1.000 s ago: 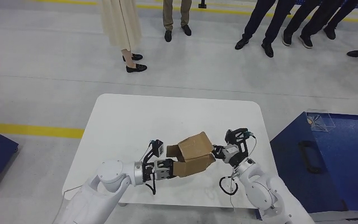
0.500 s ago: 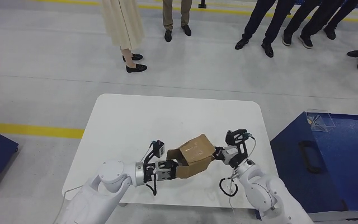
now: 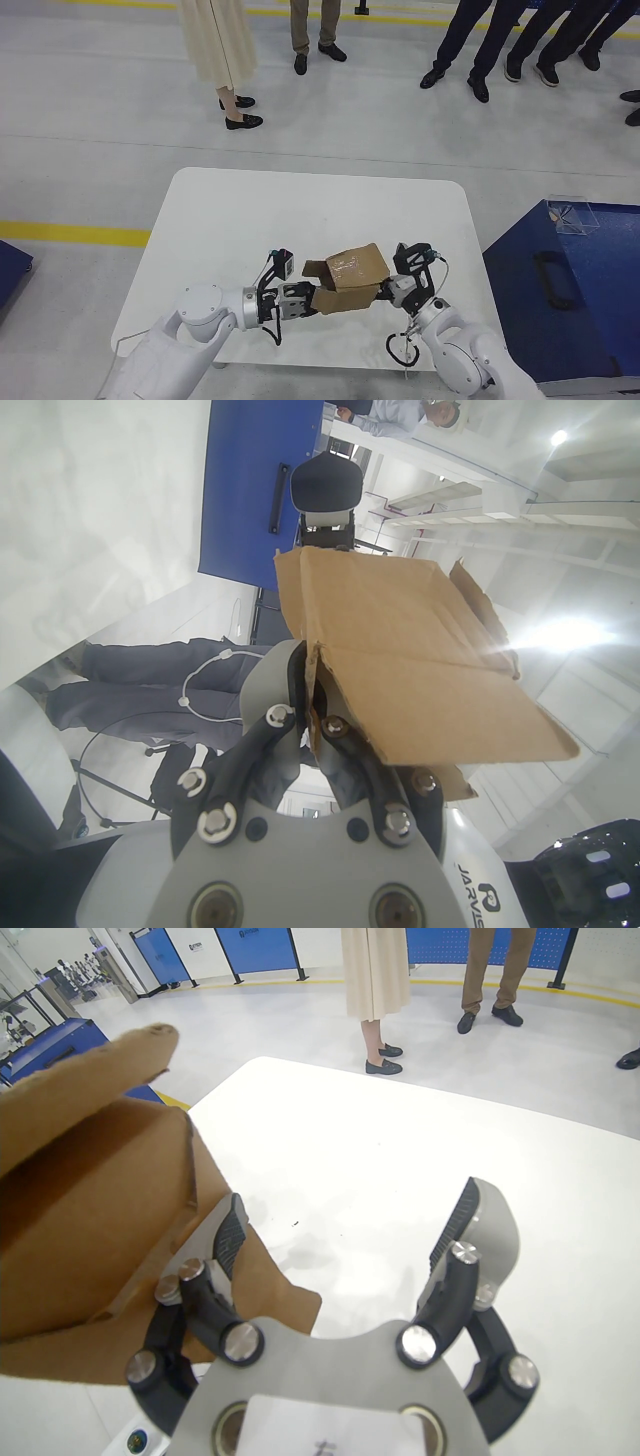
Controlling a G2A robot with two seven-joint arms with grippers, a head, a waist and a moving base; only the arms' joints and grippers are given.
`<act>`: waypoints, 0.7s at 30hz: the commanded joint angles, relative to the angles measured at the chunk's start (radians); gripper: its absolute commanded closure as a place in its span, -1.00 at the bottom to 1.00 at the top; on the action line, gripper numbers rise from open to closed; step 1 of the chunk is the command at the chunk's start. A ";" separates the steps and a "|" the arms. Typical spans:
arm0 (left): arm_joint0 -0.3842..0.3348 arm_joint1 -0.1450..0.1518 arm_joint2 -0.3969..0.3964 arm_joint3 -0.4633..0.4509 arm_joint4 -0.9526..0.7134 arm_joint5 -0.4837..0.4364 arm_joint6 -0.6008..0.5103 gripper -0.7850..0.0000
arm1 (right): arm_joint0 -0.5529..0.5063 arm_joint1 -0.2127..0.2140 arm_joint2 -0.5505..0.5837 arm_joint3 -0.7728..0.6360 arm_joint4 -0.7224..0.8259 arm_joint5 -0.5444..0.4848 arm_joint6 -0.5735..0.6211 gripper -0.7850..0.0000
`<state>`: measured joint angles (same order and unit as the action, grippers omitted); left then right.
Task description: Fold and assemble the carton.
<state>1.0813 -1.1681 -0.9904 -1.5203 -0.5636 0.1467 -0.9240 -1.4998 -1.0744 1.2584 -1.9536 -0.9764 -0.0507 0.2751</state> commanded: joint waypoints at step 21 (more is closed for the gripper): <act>0.018 0.001 -0.024 -0.005 -0.038 -0.001 -0.012 1.00 | -0.013 -0.002 0.146 0.132 0.243 -0.066 0.115 -1.00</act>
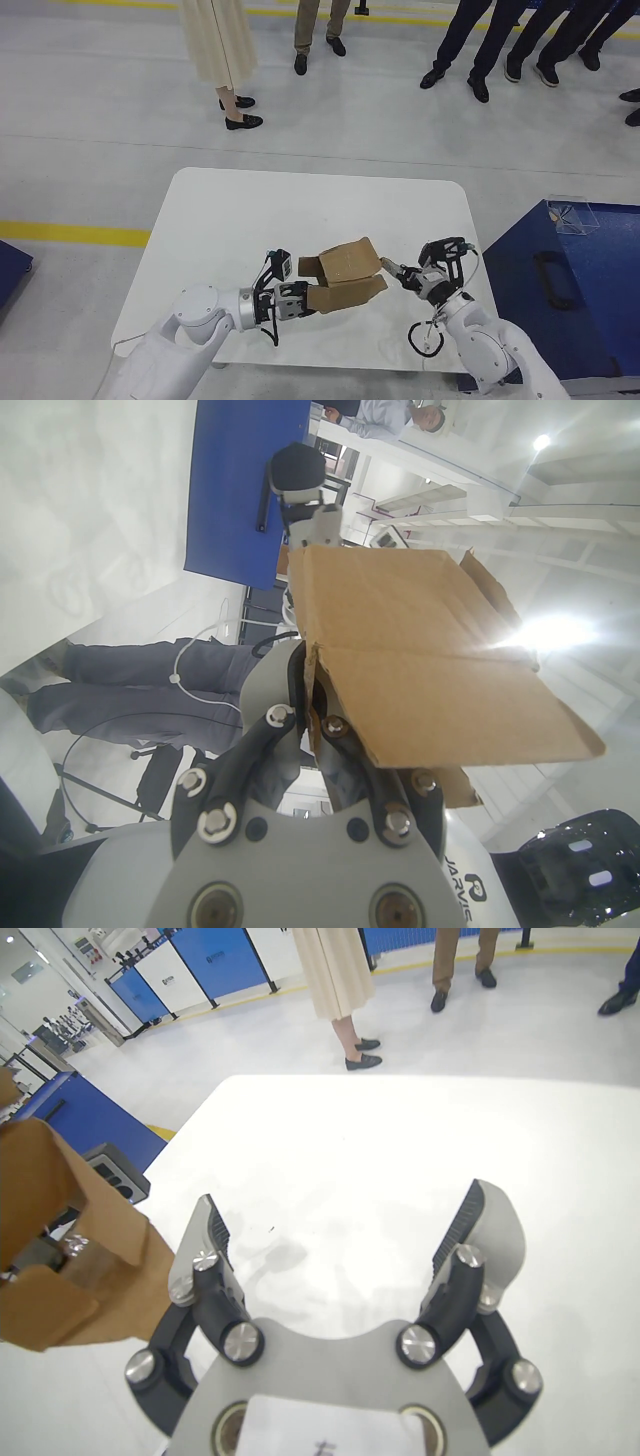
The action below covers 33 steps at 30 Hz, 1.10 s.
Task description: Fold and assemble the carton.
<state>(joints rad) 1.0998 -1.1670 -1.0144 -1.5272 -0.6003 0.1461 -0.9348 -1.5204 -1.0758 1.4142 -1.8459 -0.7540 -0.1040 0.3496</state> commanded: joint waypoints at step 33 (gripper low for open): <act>-0.010 -0.004 0.013 -0.004 0.028 0.024 -0.008 1.00 | 0.013 0.010 0.051 -0.009 0.485 -0.210 0.250 -1.00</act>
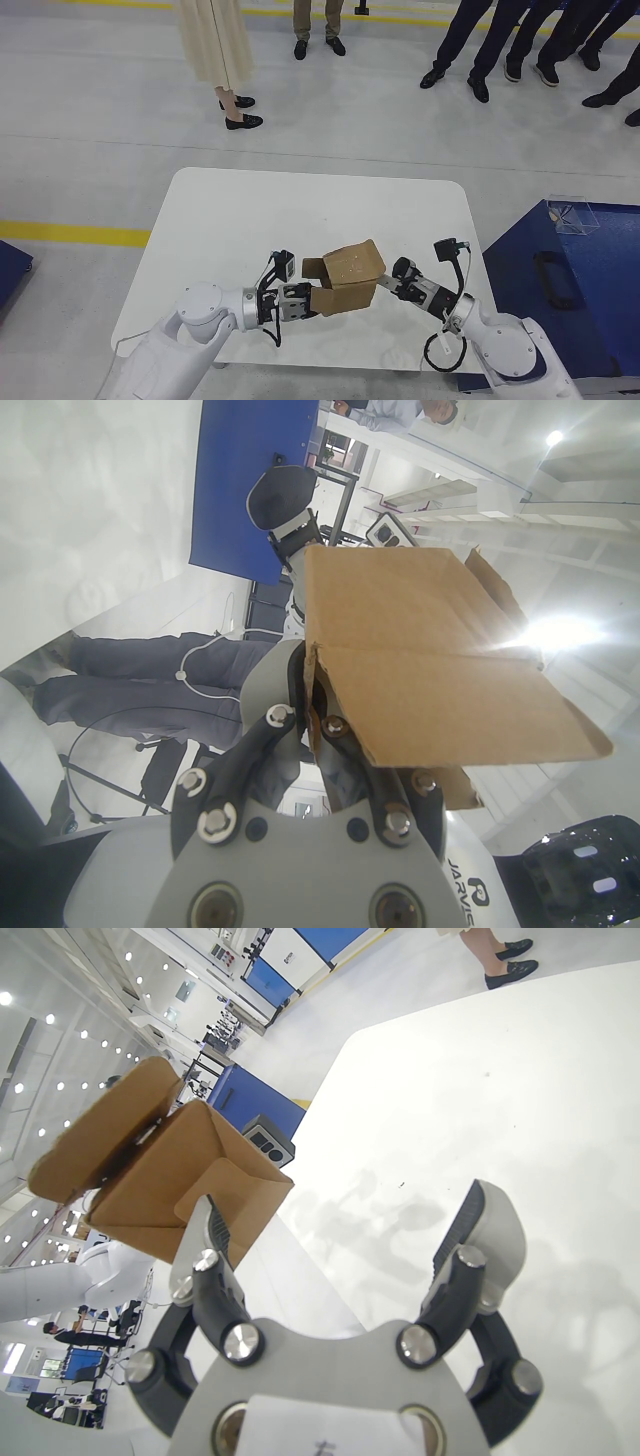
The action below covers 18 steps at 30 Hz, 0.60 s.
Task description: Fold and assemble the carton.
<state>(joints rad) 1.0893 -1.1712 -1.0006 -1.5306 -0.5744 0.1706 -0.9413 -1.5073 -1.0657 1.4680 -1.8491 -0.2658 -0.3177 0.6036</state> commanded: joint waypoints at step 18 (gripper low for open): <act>0.021 0.006 -0.016 -0.005 -0.006 -0.007 -0.030 1.00 | 0.009 -0.004 -0.051 -0.018 -0.033 0.025 -0.041 -1.00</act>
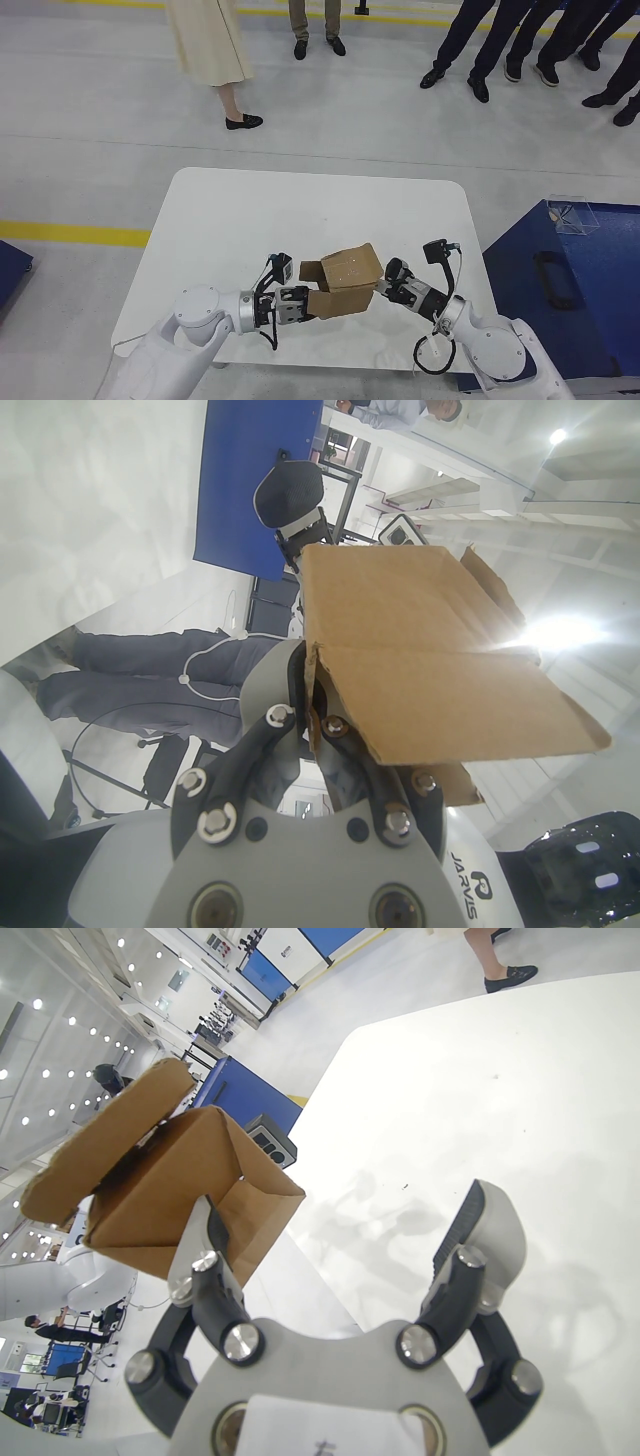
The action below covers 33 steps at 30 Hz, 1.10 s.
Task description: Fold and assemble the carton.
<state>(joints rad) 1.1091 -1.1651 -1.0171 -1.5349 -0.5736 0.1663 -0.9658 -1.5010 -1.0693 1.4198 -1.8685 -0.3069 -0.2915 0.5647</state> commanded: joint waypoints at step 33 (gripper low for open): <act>-0.046 -0.015 -0.001 0.074 -0.190 0.034 -0.085 1.00 | 0.003 0.006 0.060 0.077 0.109 0.042 0.046 -1.00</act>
<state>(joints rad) 1.0649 -1.1802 -1.0185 -1.4621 -0.7641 0.1999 -1.0511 -1.5033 -1.0636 1.4887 -1.8039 -0.1891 -0.2606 0.5825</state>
